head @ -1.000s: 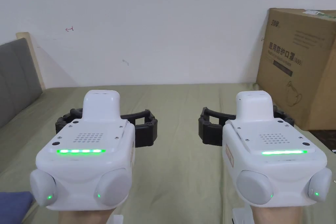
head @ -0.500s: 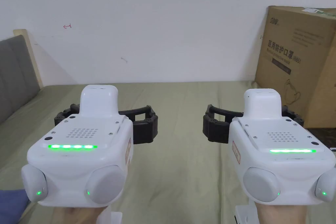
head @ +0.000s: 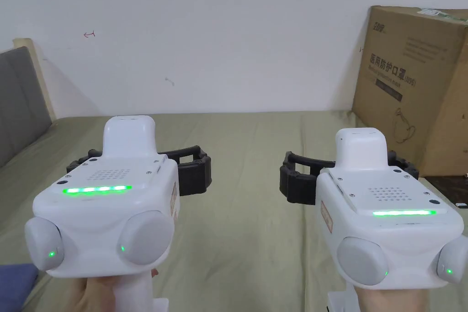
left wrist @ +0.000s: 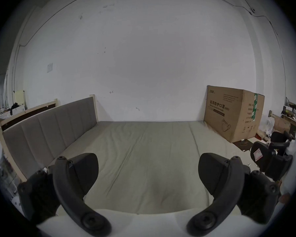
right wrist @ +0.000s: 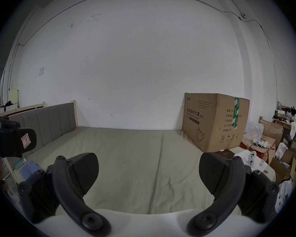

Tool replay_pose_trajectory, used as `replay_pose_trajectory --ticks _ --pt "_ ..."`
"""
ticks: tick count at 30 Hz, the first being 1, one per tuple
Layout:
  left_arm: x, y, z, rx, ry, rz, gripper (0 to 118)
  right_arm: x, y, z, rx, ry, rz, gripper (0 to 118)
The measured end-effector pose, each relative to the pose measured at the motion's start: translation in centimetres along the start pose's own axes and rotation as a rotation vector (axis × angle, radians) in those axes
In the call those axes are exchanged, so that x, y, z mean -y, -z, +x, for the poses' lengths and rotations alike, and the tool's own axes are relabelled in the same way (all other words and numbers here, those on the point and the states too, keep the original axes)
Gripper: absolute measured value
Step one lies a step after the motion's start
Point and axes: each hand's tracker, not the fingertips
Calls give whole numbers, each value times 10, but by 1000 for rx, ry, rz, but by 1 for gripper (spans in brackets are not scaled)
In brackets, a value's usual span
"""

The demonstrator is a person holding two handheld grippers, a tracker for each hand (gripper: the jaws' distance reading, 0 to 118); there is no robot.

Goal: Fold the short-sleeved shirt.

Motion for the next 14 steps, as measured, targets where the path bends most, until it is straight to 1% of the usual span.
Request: replay_pose_trajectory --ticks 2,5,7,11,14 --pt "-4 1 1 -18 -56 -50 117 2 1 -1 -1 -3 -7 116" --pt "-6 5 2 -12 -77 -68 117 4 2 -2 -8 5 -20 116" --pt "-5 5 2 17 -74 -63 117 4 1 -2 -13 7 -21 116" --pt "-2 3 8 -6 -33 -46 117 4 1 -2 -9 -6 -19 116" --pt "3 -3 9 4 4 34 117 4 0 0 -9 1 -17 116"
